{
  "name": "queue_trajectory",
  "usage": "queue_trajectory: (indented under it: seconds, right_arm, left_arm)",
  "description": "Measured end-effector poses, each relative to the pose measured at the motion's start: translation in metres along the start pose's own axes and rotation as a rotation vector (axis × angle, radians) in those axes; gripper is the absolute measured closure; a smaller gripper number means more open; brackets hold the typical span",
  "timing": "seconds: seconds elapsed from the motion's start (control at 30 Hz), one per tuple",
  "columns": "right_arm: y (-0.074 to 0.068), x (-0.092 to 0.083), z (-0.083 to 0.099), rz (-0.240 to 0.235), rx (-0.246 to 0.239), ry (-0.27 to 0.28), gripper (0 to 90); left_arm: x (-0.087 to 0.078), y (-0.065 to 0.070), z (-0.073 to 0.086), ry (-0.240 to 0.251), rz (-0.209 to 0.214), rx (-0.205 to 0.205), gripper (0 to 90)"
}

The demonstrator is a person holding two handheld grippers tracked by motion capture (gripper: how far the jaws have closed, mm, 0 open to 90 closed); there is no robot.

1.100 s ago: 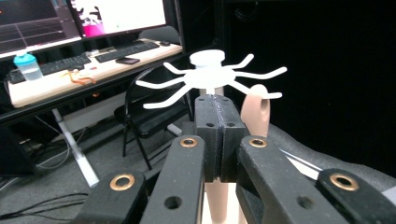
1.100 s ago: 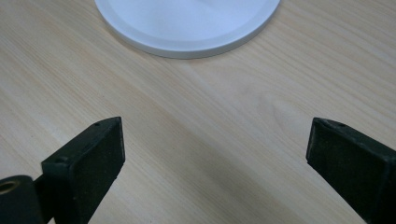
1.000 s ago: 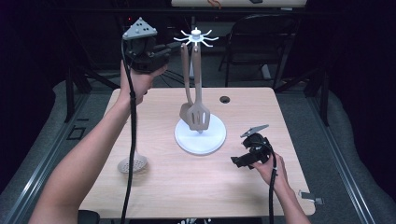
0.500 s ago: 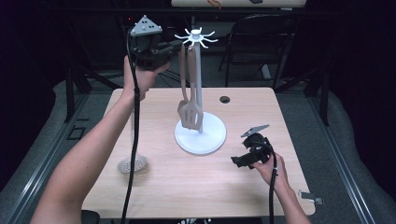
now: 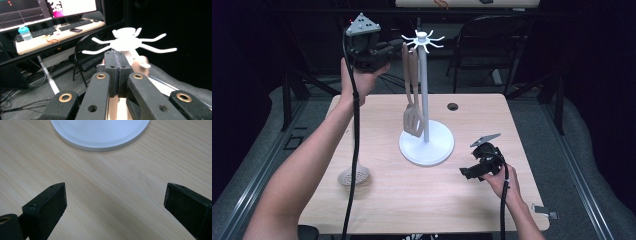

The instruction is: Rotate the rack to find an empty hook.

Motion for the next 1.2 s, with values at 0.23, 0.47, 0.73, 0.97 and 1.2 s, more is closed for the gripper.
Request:
queue_trajectory:
  seconds: [0.23, 0.47, 0.73, 0.97, 1.2]
  right_arm:
    - [-0.001, 0.001, -0.001, -0.003, -0.001, 0.002, 4.1]
    - [0.001, -0.001, 0.0, 0.008, -0.01, -0.009, 4.1]
    - [0.001, 0.0, 0.0, 0.01, -0.009, -0.002, 4.1]
    - [-0.001, 0.001, -0.001, -0.011, 0.005, 0.007, 4.1]
    - [0.0, 0.001, 0.0, -0.007, 0.004, 0.003, 4.1]
  left_arm:
    - [-0.01, 0.02, -0.002, 0.02, 0.043, 0.052, 90.0]
    - [-0.004, 0.031, -0.003, -0.006, 0.064, 0.092, 90.0]
    - [0.005, 0.027, 0.0, -0.03, 0.061, 0.08, 90.0]
    - [0.005, 0.024, 0.0, -0.036, 0.048, 0.083, 90.0]
    - [0.005, 0.016, 0.001, -0.041, 0.033, 0.071, 90.0]
Point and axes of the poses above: each handheld gripper's, and its own axes: x roughly forward along the jaws, z roughly out of its underside, y roughly to its right, the point moved 5 cm from there along x, roughly forward along the jaws, and after that the axes turned 10 degrees about -y, right-handed, at the moved point
